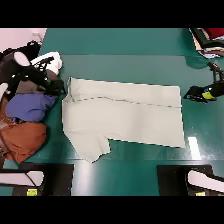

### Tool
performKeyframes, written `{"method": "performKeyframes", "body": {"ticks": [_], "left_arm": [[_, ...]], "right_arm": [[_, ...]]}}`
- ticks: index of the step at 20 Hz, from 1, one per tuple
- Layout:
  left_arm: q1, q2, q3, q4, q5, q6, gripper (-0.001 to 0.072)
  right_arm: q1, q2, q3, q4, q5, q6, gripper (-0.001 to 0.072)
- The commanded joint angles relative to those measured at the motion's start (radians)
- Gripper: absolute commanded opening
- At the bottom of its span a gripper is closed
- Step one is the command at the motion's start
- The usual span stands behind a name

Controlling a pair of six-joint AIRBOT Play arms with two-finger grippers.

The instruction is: Fold the shirts.

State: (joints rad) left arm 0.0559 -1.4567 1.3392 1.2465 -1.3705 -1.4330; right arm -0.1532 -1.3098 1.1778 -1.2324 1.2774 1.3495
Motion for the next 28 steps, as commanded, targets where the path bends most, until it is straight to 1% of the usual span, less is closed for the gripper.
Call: {"method": "performKeyframes", "body": {"ticks": [1, 3, 5, 8, 12, 14, 17, 20, 21, 22, 24, 25, 28], "left_arm": [[0.001, 0.228, -0.251, 0.025, -0.026, -0.048, 0.0426], [0.001, 0.365, -0.463, 0.002, 0.008, -0.064, 0.0426], [0.001, 0.464, -0.641, -0.056, 0.044, -0.081, 0.0426], [0.001, 0.532, -0.824, -0.190, 0.108, -0.086, 0.0426], [0.001, 0.532, -0.907, -0.256, 0.186, -0.085, 0.0426], [-0.011, 0.532, -0.925, -0.285, 0.229, -0.068, 0.0426], [-0.089, 0.531, -0.949, -0.281, 0.279, -0.071, 0.0426], [-0.137, 0.530, -0.953, -0.290, 0.314, -0.101, 0.0424], [-0.136, 0.530, -0.953, -0.306, 0.314, -0.111, 0.0281], [-0.136, 0.530, -0.948, -0.317, 0.311, -0.100, 0.0029], [-0.136, 0.533, -0.917, -0.327, 0.276, -0.083, 0.0024], [-0.136, 0.544, -0.894, -0.327, 0.253, -0.077, 0.0024], [-0.137, 0.576, -0.821, -0.329, 0.233, -0.066, 0.0024]], "right_arm": [[-0.025, 0.089, -0.008, 0.008, 0.093, -0.034, 0.0448], [-0.025, 0.129, -0.008, 0.009, 0.092, -0.034, 0.0448], [-0.016, 0.155, -0.008, 0.010, 0.086, -0.034, 0.0448], [-0.010, 0.174, -0.008, 0.010, 0.087, -0.034, 0.0448], [-0.010, 0.188, -0.008, 0.010, 0.104, -0.034, 0.0448], [-0.010, 0.189, -0.008, 0.010, 0.117, -0.034, 0.0448], [-0.010, 0.189, -0.008, 0.010, 0.137, -0.034, 0.0448], [-0.010, 0.189, -0.008, 0.010, 0.157, -0.033, 0.0448], [-0.011, 0.189, -0.008, 0.008, 0.174, -0.034, 0.0448], [-0.019, 0.189, -0.008, 0.005, 0.195, -0.034, 0.0448], [-0.053, 0.200, -0.036, 0.001, 0.232, -0.034, 0.0448], [-0.084, 0.222, -0.083, -0.002, 0.234, -0.034, 0.0447], [-0.208, 0.306, -0.291, -0.038, 0.224, -0.034, 0.0451]]}}
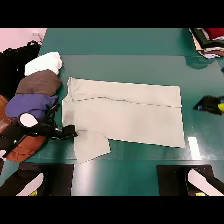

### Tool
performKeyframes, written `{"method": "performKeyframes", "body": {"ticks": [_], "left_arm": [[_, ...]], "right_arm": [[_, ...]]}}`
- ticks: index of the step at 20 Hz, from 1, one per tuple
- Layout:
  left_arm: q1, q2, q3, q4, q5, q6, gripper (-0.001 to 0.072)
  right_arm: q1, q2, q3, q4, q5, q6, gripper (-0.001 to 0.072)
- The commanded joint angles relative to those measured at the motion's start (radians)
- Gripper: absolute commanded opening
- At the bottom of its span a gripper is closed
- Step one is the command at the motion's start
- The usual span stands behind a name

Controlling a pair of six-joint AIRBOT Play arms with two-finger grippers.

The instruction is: Fold the shirts.

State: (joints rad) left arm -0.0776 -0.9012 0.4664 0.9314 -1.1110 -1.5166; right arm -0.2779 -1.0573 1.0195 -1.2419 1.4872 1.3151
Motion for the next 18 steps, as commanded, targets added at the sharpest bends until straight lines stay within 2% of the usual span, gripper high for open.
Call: {"method": "performKeyframes", "body": {"ticks": [1, 5, 10, 14, 15, 16, 18], "left_arm": [[-0.003, 0.020, 0.074, -0.018, -0.029, 0.033, 0.0024], [-0.003, 0.020, 0.096, -0.019, 0.003, 0.040, 0.0024], [-0.003, 0.020, 0.096, -0.019, 0.028, 0.051, 0.0024], [-0.003, 0.020, 0.096, -0.017, 0.030, 0.052, 0.0024], [-0.003, 0.020, 0.096, -0.014, 0.026, 0.060, 0.0024], [-0.003, 0.020, 0.097, -0.003, 0.010, 0.058, 0.0023], [-0.003, 0.021, 0.111, 0.039, -0.059, 0.058, 0.0022]], "right_arm": [[-0.130, 0.076, -0.212, -0.045, 0.014, 0.000, 0.0452], [-0.235, 0.104, -0.481, -0.032, -0.048, -0.019, 0.0451], [-0.158, 0.103, -0.581, -0.014, -0.131, -0.026, 0.0434], [-0.085, 0.103, -0.576, 0.039, -0.183, -0.026, 0.0239], [-0.069, 0.103, -0.576, 0.036, -0.185, -0.026, 0.0090], [-0.056, 0.106, -0.576, 0.036, -0.183, -0.026, 0.0025], [-0.042, 0.142, -0.576, 0.035, -0.176, -0.027, 0.0019]]}}
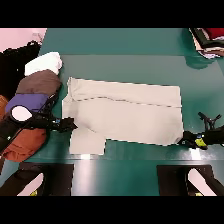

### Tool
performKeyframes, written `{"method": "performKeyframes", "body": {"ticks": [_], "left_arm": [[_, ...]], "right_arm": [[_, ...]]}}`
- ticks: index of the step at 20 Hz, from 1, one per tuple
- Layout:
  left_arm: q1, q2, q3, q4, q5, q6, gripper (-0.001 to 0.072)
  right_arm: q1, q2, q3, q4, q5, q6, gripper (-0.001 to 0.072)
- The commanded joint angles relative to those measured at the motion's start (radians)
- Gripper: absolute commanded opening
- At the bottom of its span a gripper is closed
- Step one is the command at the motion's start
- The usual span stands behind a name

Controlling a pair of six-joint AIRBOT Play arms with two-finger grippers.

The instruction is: Fold the shirts.

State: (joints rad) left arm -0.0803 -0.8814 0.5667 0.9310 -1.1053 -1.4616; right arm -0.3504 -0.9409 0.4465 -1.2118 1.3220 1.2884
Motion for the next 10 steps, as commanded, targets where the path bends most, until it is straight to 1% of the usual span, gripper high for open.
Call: {"method": "performKeyframes", "body": {"ticks": [1, 2, 4, 8, 10], "left_arm": [[0.000, 0.009, 0.021, 0.057, -0.100, 0.003, 0.0022], [0.000, 0.038, 0.023, 0.062, -0.110, -0.005, 0.0021], [0.000, 0.132, 0.023, 0.070, -0.143, -0.056, 0.0022], [0.000, 0.316, 0.044, 0.056, -0.372, -0.144, 0.0022], [0.000, 0.334, 0.121, 0.058, -0.430, -0.163, 0.0022]], "right_arm": [[0.030, 0.058, -0.003, 0.004, -0.004, 0.000, 0.0018], [0.029, 0.102, -0.003, -0.005, 0.012, 0.000, 0.0018], [0.029, 0.195, -0.003, -0.069, 0.086, 0.001, 0.0018], [0.027, 0.387, 0.011, -0.232, 0.261, 0.007, 0.0017], [0.026, 0.447, 0.078, -0.266, 0.306, 0.021, 0.0017]]}}
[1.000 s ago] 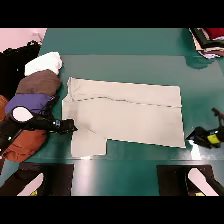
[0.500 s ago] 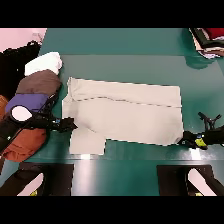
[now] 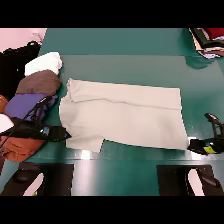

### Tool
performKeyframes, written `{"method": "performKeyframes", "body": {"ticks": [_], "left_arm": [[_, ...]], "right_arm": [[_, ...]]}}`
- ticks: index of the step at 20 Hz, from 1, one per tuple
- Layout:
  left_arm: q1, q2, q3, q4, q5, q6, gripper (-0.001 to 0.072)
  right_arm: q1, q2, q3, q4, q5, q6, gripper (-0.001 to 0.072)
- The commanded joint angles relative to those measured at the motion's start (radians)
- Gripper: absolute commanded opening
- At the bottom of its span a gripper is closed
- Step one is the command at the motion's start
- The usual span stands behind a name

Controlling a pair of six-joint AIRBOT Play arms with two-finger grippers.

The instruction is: Fold the shirts.

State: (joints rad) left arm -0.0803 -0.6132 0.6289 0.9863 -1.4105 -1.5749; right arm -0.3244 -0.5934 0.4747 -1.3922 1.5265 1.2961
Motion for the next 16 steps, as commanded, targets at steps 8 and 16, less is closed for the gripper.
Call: {"method": "performKeyframes", "body": {"ticks": [8, 16], "left_arm": [[0.000, -0.200, 0.184, 0.129, 0.271, 0.012, 0.0024], [0.000, -0.687, 0.406, 0.130, 0.574, 0.012, 0.0025]], "right_arm": [[0.099, -0.212, 0.333, 0.073, -0.087, 0.024, 0.0017], [0.225, -0.842, 0.753, 0.283, -0.229, 0.024, 0.0019]]}}
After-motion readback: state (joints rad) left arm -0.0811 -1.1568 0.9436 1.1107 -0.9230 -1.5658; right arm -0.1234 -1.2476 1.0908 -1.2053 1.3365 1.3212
